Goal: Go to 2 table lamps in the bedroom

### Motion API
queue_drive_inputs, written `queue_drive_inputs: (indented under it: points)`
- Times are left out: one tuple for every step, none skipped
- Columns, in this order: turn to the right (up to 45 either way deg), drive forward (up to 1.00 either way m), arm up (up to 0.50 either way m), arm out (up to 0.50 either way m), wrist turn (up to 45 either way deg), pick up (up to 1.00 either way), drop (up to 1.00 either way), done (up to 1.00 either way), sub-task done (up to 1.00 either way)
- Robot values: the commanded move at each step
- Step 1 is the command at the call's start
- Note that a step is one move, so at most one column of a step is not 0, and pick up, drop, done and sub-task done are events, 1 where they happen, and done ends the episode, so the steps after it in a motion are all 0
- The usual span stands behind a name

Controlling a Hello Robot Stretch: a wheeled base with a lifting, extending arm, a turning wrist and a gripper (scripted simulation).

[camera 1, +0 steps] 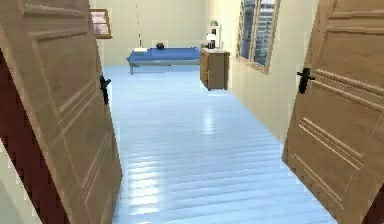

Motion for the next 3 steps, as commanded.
queue_drive_inputs:
  points:
    - [0.0,1.0,0.0,0.0,0.0,0.0,0.0,0.0,0.0]
    - [0.0,1.0,0.0,0.0,0.0,0.0,0.0,0.0,0.0]
    - [-3.0,0.0,0.0,0.0,0.0,0.0,0.0,0.0,0.0]
